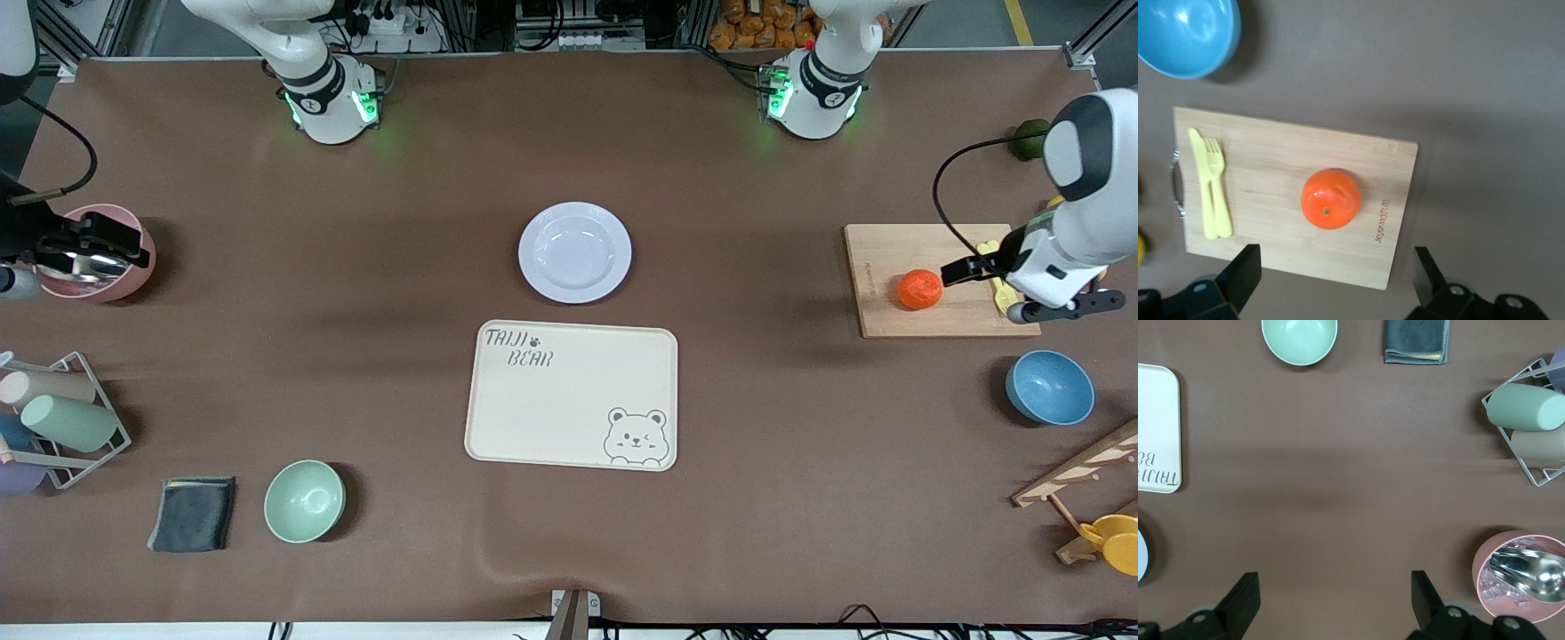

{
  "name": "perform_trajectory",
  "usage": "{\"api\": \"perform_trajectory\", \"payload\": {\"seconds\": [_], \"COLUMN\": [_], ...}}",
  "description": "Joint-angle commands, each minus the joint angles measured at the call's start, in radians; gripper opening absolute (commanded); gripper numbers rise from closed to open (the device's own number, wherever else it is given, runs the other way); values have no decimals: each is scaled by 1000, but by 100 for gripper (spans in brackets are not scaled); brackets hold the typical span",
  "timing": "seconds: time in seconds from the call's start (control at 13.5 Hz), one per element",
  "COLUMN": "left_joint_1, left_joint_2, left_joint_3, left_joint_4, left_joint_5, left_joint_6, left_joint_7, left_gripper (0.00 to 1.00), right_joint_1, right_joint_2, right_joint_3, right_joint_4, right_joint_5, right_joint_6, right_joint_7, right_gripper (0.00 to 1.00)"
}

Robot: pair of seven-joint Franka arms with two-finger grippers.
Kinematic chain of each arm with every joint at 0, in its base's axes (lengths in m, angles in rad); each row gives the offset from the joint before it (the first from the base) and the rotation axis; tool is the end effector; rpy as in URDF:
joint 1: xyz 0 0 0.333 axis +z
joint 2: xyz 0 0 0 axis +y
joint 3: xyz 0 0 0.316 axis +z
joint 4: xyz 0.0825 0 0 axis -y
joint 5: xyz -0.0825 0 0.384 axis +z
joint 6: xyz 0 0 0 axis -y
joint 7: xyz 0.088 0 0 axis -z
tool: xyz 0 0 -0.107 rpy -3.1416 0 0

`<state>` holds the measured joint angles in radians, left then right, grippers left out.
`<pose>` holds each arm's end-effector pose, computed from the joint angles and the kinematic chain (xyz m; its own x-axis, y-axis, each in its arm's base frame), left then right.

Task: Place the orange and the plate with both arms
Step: 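Reach the left gripper down to the orange on the cutting board, then grasp the orange with the left gripper and carry it over the plate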

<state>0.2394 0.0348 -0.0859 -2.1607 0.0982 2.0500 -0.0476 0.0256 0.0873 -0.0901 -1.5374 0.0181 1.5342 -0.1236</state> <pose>0.5179 0.0857 0.3699 0.9778 0.1531 -0.1427 0.1423 -0.9863 -0.0834 0.5746 -0.0329 0.5880 0.9943 0.0596 -0.0881 0.0580 -0.9981 -0.0212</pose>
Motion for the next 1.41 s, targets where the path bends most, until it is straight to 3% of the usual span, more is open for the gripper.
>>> {"api": "perform_trajectory", "payload": {"seconds": [0.0, 0.15, 0.67, 0.82, 1.34], "left_joint_1": [50, 57, 110, 110, 110], "left_joint_2": [-42, -20, 86, 111, 180], "left_joint_3": [-14, -11, -11, -11, -9], "left_joint_4": [-167, -226, -238, -238, -237], "left_joint_5": [20, 21, 47, 48, 67], "left_joint_6": [181, 274, 395, 401, 453], "left_joint_7": [-2, -2, 61, 61, 61], "left_gripper": [100, 100, 100, 100, 100], "right_joint_1": [-3, -4, -9, -16, -35], "right_joint_2": [2, 2, 31, 58, 100], "right_joint_3": [3, 3, 3, 3, 3], "right_joint_4": [5, 5, -29, -33, -56], "right_joint_5": [-15, -15, 3, 75, 143], "right_joint_6": [-8, -15, -5, -5, -3], "right_joint_7": [16, 16, 18, 16, 18], "right_gripper": [100, 100, 100, 100, 100]}}
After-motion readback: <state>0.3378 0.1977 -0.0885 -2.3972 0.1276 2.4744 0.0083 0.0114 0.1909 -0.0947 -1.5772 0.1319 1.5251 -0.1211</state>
